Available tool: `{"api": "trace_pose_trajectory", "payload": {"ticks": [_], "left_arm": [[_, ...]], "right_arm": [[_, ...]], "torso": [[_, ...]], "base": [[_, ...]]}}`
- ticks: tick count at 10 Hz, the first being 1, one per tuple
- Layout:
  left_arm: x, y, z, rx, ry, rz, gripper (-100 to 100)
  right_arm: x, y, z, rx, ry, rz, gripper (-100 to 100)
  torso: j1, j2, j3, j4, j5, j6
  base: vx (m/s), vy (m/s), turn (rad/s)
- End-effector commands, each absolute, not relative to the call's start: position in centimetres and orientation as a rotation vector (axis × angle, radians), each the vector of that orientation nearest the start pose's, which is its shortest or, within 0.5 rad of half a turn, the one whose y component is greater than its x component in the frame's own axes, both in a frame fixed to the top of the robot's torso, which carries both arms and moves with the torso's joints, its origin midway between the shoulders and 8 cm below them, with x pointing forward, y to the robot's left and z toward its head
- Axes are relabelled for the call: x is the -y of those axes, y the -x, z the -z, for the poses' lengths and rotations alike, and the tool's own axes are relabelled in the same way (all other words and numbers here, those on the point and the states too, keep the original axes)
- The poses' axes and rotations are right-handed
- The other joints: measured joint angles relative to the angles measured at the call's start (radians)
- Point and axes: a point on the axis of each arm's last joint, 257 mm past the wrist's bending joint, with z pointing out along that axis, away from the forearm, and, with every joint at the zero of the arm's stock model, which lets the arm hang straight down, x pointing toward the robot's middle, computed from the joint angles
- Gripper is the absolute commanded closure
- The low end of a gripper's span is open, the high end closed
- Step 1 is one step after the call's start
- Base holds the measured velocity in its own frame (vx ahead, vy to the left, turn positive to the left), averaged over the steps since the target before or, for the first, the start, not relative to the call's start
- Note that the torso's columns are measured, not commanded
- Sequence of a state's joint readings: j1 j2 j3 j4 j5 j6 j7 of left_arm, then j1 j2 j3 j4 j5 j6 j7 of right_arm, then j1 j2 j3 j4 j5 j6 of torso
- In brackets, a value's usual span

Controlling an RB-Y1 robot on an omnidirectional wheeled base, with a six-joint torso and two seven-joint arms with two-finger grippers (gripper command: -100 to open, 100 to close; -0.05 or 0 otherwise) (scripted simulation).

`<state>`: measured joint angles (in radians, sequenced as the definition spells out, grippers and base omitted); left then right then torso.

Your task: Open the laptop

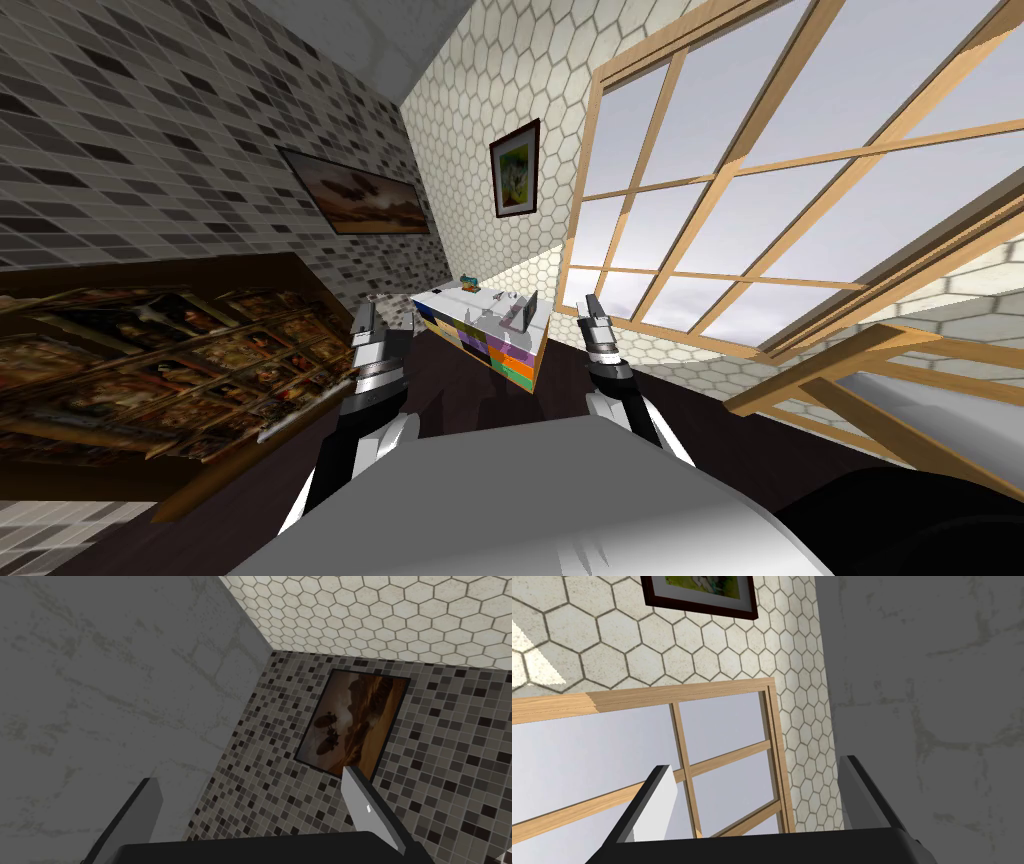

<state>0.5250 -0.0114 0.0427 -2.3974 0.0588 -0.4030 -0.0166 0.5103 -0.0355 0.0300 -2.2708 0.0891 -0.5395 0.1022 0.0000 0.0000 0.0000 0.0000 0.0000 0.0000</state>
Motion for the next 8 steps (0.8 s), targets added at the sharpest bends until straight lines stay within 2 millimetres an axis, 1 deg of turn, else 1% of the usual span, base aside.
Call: {"api": "trace_pose_trajectory", "payload": {"ticks": [1, 3, 8], "left_arm": [[-29.99, -33.00, -5.11, -0.572, 0.688, 1.275, 0], [-29.99, -32.99, -5.12, -0.572, 0.688, 1.275, 0], [-29.99, -32.99, -5.13, -0.572, 0.688, 1.275, 0]], "right_arm": [[25.44, -34.16, -2.26, -0.702, -0.520, -1.186, 0], [25.44, -34.16, -2.26, -0.702, -0.520, -1.186, 0], [25.44, -34.16, -2.27, -0.701, -0.520, -1.186, 0]], "torso": [[0.000, 0.040, -0.082, 0.041, 0.000, 0.000], [0.000, 0.175, -0.351, 0.176, 0.000, 0.000], [0.000, 0.544, -1.087, 0.544, 0.000, 0.000]], "base": [[0.000, 0.000, 0.000], [0.000, 0.000, 0.000], [0.000, 0.000, 0.000]]}}
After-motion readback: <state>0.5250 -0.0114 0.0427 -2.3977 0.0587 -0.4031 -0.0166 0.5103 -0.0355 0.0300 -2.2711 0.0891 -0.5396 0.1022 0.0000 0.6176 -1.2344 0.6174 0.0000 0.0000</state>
